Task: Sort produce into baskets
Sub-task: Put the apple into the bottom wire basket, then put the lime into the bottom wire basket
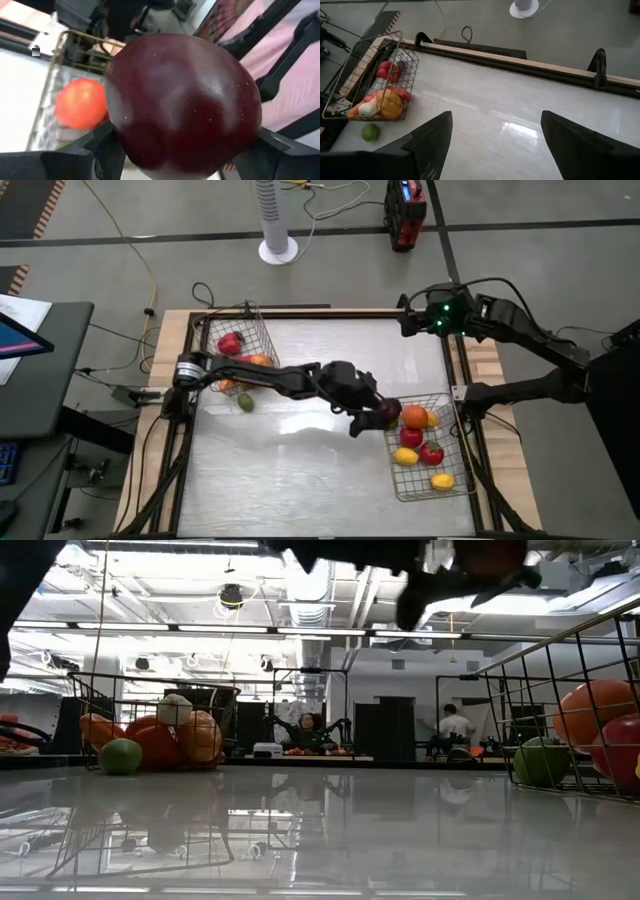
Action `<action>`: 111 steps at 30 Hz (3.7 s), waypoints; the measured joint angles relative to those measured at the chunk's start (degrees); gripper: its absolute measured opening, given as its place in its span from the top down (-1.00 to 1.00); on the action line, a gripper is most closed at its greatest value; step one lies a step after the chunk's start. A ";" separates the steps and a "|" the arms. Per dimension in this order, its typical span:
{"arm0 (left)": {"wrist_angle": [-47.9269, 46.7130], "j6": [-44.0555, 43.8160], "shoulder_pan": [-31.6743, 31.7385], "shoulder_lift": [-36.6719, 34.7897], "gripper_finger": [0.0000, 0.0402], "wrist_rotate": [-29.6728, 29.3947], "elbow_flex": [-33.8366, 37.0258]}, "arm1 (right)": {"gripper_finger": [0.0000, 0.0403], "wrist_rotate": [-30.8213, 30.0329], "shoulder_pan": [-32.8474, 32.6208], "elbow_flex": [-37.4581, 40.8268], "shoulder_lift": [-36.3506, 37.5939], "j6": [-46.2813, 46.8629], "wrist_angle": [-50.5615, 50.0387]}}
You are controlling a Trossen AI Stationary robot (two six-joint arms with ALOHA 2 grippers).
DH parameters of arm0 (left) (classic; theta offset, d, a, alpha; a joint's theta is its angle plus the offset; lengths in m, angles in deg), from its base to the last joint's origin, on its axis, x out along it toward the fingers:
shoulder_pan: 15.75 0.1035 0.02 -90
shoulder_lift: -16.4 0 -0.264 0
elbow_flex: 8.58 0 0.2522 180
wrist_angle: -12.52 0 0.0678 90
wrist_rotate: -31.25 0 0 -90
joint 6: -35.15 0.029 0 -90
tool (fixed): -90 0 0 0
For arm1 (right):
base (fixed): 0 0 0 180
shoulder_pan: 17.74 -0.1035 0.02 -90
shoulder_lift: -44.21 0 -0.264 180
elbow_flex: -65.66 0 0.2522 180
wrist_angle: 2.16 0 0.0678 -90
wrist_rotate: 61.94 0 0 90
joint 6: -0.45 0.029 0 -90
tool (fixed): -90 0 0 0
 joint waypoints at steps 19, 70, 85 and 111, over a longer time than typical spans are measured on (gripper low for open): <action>-3.02 -1.78 -1.25 10.19 -0.71 -2.36 -11.83 | -0.64 -2.01 -3.10 0.02 -0.04 0.83 -0.37; -71.68 39.58 -14.58 -25.34 -0.47 -41.88 34.53 | -0.64 -8.67 -15.72 0.04 0.13 1.25 4.84; -74.19 45.77 -13.49 -15.07 -0.47 -46.82 35.69 | -0.64 -10.72 -20.34 0.04 0.13 0.63 9.20; -68.21 47.53 -12.39 -15.56 0.22 -44.89 41.41 | -0.64 -13.28 -20.81 0.04 0.13 0.96 9.16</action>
